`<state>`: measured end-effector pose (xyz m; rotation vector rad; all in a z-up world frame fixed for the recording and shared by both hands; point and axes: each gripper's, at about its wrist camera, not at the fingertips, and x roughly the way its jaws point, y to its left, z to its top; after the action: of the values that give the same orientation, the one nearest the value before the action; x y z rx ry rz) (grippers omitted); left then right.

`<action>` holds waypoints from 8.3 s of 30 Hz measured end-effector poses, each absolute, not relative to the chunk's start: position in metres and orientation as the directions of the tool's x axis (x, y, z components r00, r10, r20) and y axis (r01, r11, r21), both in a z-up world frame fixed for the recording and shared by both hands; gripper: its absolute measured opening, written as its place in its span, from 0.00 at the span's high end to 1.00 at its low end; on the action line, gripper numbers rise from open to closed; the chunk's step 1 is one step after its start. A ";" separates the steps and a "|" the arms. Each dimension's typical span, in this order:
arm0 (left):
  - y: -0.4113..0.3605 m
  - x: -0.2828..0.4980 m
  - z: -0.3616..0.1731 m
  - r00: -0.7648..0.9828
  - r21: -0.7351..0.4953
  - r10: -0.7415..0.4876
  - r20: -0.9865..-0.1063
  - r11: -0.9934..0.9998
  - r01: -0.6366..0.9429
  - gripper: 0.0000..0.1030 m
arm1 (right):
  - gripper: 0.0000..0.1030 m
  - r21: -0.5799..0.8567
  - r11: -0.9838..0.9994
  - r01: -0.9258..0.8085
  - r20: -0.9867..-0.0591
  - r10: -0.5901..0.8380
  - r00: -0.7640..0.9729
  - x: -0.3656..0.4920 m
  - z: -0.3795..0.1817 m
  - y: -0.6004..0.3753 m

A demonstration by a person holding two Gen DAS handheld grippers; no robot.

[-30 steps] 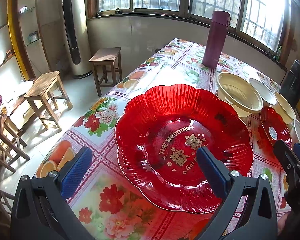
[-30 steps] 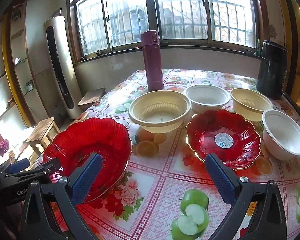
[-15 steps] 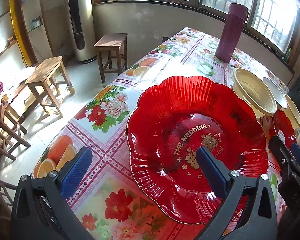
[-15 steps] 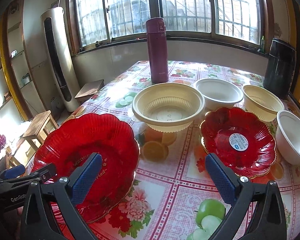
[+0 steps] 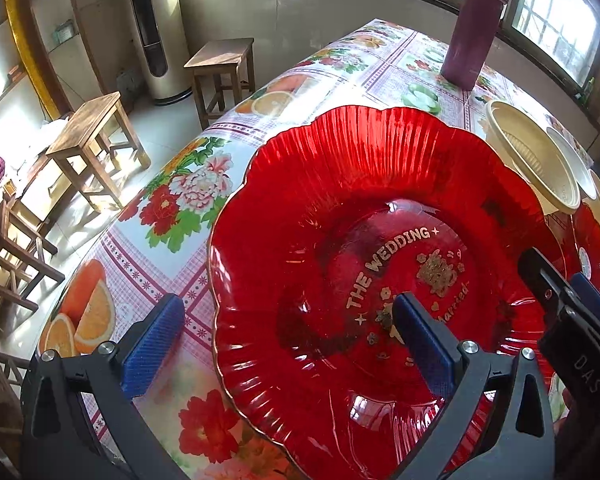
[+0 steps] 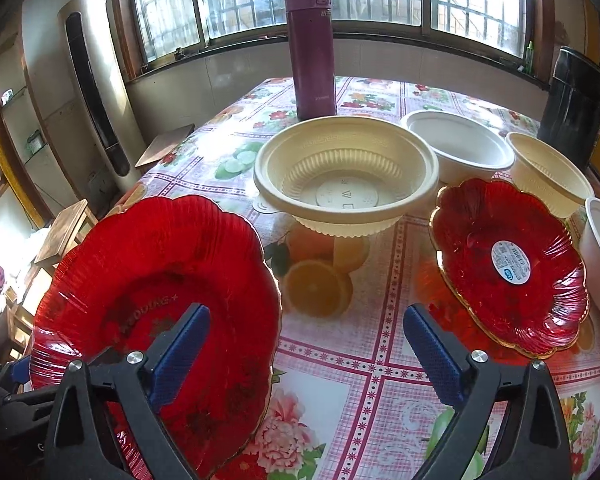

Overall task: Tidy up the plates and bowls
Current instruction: 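Grasp the rim of the large red 'THE WEDDING' plate with the left gripper, then lift the large red plate, move it to the table edge, open left gripper, then move the left gripper to the small red stickered plate and grasp its rim, then lift the small red plate and carry it toward the large red plate, then lower the small red plate onto the large red plate and open left gripper, then move the left gripper toward the large white paper bowl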

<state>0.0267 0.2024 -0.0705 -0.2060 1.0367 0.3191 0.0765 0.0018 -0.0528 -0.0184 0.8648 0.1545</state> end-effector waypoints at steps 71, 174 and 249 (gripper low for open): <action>0.007 0.061 -0.003 0.498 -0.094 -0.069 -0.864 0.995 -0.025 0.20 | 0.22 0.464 0.885 0.029 -0.617 0.300 0.727 0.025 -0.016 -0.244; 0.217 -0.046 -0.041 0.465 -0.019 0.109 -0.879 0.965 -0.261 0.80 | 0.88 0.302 0.919 -0.255 -0.766 0.393 0.508 0.001 -0.030 0.037; -0.064 0.028 0.027 0.681 0.180 0.073 -0.729 0.980 0.088 0.21 | 0.19 0.416 0.906 0.080 -0.451 0.129 0.883 -0.007 0.022 -0.290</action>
<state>0.0278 -0.0635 0.0269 0.2077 0.8231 -0.0088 -0.0072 -0.2899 0.0224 0.4413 0.4915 0.0265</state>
